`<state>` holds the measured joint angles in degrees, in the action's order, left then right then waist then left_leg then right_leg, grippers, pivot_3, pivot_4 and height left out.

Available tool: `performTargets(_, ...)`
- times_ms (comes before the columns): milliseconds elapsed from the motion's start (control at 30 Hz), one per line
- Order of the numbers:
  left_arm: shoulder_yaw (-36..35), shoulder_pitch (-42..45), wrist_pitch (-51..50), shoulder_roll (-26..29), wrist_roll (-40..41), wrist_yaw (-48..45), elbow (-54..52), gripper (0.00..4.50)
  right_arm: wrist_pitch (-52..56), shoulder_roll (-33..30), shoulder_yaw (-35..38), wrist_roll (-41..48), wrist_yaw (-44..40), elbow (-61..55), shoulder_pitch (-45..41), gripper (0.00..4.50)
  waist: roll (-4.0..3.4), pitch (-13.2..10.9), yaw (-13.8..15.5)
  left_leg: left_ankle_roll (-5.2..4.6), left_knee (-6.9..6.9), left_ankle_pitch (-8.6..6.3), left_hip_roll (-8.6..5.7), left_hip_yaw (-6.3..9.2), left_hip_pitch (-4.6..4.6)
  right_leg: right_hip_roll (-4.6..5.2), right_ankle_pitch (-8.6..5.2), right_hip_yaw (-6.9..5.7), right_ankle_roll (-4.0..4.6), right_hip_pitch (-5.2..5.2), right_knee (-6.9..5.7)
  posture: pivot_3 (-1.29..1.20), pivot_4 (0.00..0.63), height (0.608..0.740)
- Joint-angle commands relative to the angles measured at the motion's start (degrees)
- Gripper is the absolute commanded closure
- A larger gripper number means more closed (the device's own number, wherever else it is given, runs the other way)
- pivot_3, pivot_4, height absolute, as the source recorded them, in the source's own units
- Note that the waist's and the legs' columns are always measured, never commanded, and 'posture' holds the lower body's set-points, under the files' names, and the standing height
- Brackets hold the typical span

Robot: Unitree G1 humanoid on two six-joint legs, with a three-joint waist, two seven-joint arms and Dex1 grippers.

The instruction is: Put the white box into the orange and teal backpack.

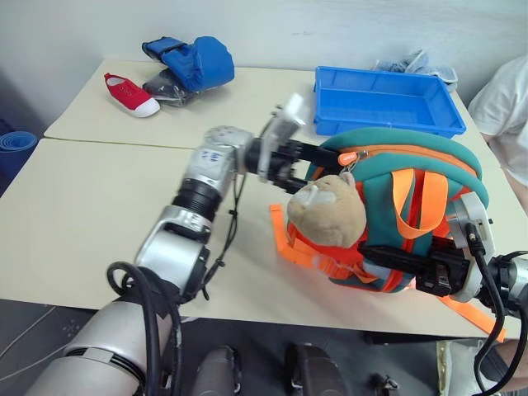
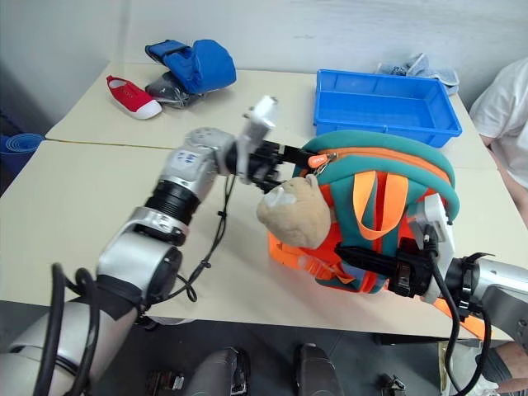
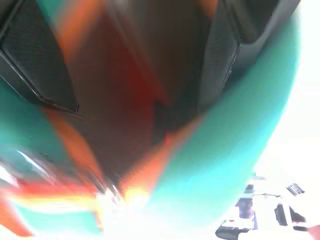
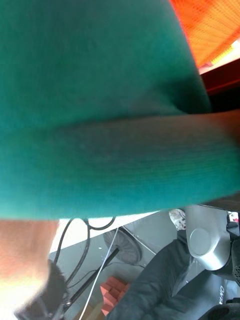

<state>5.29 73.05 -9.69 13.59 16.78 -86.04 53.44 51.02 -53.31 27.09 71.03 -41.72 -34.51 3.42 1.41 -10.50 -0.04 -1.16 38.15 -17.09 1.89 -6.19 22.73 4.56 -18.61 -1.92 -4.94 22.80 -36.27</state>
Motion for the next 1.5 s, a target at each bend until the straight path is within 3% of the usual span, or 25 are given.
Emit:
performTargets(33,-0.52,-0.74,4.68,4.15,0.99,-6.17,-1.72,0.58,-1.56,1.43,0.46,-0.16,1.59,-1.66,0.31,4.50,0.00,0.00,0.05,-0.02,0.01,0.00,-0.02,0.04,0.04,0.03,0.00,-0.01,0.00,0.00,-0.01,0.00,0.150,0.740)
performTargets(133,-0.74,-3.68,6.01,6.52,1.87,-6.31,-5.97,0.58,-1.91,2.16,0.83,-0.65,2.67,-2.02,0.94,4.50,0.00,0.00,0.63,-0.04,0.05,-0.01,-0.07,0.18,0.16,0.12,0.00,-0.14,0.00,-0.01,-0.18,0.00,0.150,0.740)
performTargets(367,-2.14,-16.06,-8.70,8.56,10.99,-1.97,-31.21,0.58,-3.42,3.62,0.68,-1.48,4.25,-2.38,0.85,4.50,-0.02,0.01,1.01,-0.08,0.29,-0.04,-0.06,0.39,0.40,0.15,0.01,-0.28,-0.02,-0.01,-0.23,0.00,0.150,0.740)
performTargets(500,-1.10,-20.94,-15.47,7.85,14.96,1.80,-44.30,0.58,-3.38,3.27,0.03,-3.18,3.52,-2.71,1.71,4.50,-0.02,0.01,1.05,-0.05,0.42,-0.02,-0.05,0.44,0.39,0.10,0.01,-0.30,-0.02,-0.04,-0.31,0.00,0.150,0.740)
performTargets(633,0.56,-23.98,-16.64,5.87,15.39,4.54,-50.23,0.58,-4.12,3.90,-0.44,-4.61,2.79,-2.45,2.22,4.50,-0.04,0.02,1.16,-0.06,0.57,-0.02,-0.06,0.57,0.37,0.10,0.01,-0.37,-0.02,-0.20,-0.30,0.00,0.150,0.740)
performTargets(733,1.41,-24.32,-13.71,2.64,13.43,8.18,-50.17,0.58,-4.88,4.28,-0.64,-5.52,2.22,-2.26,2.73,4.50,-0.04,0.03,1.35,-0.07,0.65,-0.03,-0.07,0.63,0.35,0.10,0.01,-0.40,-0.02,-0.25,-0.28,0.00,0.150,0.740)
performTargets(833,3.54,-23.66,-11.87,1.19,9.61,12.13,-49.14,1.11,-5.36,4.80,-0.72,-5.80,2.09,-2.38,3.13,4.50,-0.04,0.03,1.36,-0.08,0.70,-0.04,-0.08,0.65,0.37,0.09,0.01,-0.43,-0.02,-0.25,-0.25,0.00,0.150,0.740)
performTargets(1067,4.29,-24.15,-8.45,0.95,8.10,13.76,-48.96,3.23,-6.55,5.85,-0.51,-5.59,2.62,-3.10,4.15,4.50,-0.05,0.03,1.32,-0.08,0.70,-0.04,-0.06,0.66,0.36,0.08,0.01,-0.45,-0.02,-0.25,-0.24,0.00,0.150,0.740)
performTargets(1200,-1.61,-18.52,-9.53,3.87,10.85,13.95,-42.93,4.04,-6.79,6.32,-0.01,-5.08,3.45,-3.86,5.01,4.50,-0.04,0.03,1.32,-0.09,0.71,-0.04,-0.06,0.67,0.37,0.09,0.01,-0.46,-0.02,-0.25,-0.24,0.00,0.150,0.740)
performTargets(1333,-7.57,-11.33,-14.34,8.77,15.10,12.71,-33.63,4.18,-7.17,6.99,1.03,-3.81,4.17,-4.72,5.99,4.50,-0.05,0.03,1.14,-0.09,0.78,-0.05,-0.05,0.73,0.40,0.08,0.00,-0.55,-0.01,-0.23,-0.23,0.00,0.150,0.740)
performTargets(1500,-5.96,-7.91,-11.66,12.73,9.20,11.26,-19.84,4.18,-8.31,7.98,2.98,-1.70,5.10,-5.21,7.17,4.50,-0.10,0.06,1.14,-0.09,0.70,-0.05,-0.10,0.72,0.39,0.05,0.00,-0.65,0.00,-0.25,-0.35,0.00,0.150,0.740)
